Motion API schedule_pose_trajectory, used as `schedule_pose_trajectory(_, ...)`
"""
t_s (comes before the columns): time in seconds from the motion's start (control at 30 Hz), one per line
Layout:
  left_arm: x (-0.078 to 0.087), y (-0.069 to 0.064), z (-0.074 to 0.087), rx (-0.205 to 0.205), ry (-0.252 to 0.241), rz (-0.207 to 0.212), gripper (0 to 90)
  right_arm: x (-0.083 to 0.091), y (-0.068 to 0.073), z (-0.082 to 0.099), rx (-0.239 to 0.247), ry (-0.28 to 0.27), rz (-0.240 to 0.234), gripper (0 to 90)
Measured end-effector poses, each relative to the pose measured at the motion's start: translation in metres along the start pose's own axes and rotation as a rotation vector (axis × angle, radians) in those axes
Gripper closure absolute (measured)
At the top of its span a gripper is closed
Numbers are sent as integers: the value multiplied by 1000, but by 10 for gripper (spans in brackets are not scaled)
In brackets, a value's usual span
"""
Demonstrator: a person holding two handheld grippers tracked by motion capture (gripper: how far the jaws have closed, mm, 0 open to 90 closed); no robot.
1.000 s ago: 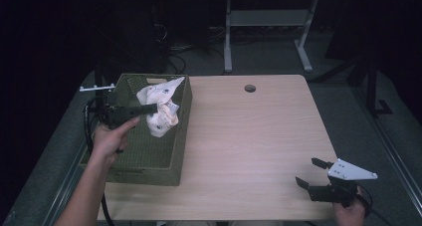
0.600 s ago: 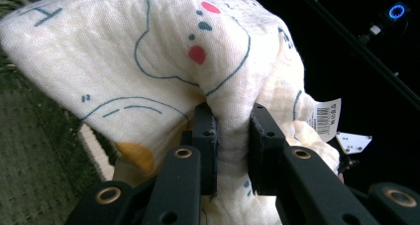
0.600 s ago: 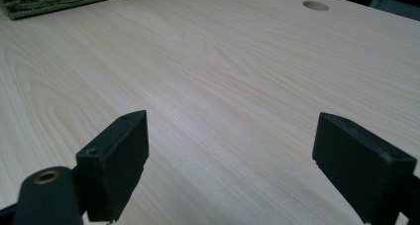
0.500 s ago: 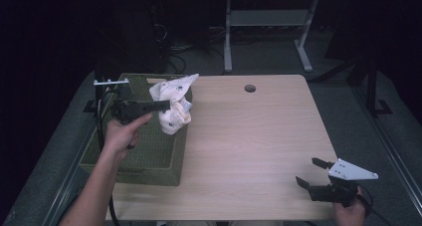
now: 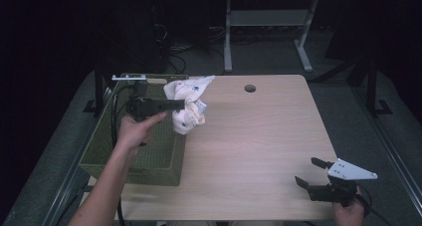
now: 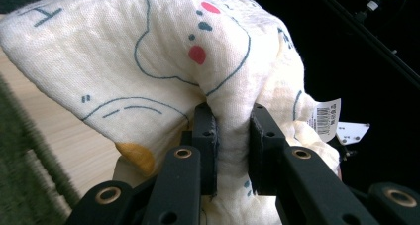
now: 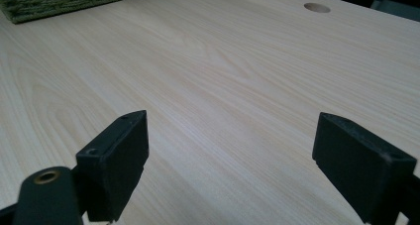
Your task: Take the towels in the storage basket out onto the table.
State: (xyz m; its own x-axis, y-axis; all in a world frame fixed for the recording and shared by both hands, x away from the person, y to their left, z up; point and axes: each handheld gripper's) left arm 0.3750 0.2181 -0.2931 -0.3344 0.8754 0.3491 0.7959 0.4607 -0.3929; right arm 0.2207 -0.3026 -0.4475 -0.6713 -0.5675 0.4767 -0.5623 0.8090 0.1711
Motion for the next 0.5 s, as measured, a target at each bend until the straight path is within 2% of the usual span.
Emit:
schedule_pose_trajectory(0.17,-14,-6,-5,-19,17,21,765,0,1,1,-1,-1,-4,140)
schedule_pose_trajectory(0.5,-42,-10,-4,-19,46,50,765,0,2,0,10,-7,-11,140)
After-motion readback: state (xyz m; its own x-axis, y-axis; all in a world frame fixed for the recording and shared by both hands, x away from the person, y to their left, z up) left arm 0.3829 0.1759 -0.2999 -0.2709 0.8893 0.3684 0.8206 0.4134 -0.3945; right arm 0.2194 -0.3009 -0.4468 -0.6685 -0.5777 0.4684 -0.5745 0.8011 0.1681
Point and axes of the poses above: each handheld gripper's, and its own axes: x roughly backward along the jaws, z roughly out of its underside, y roughly to its left, and after that the axes turned 12 degrees about -x, right-handed
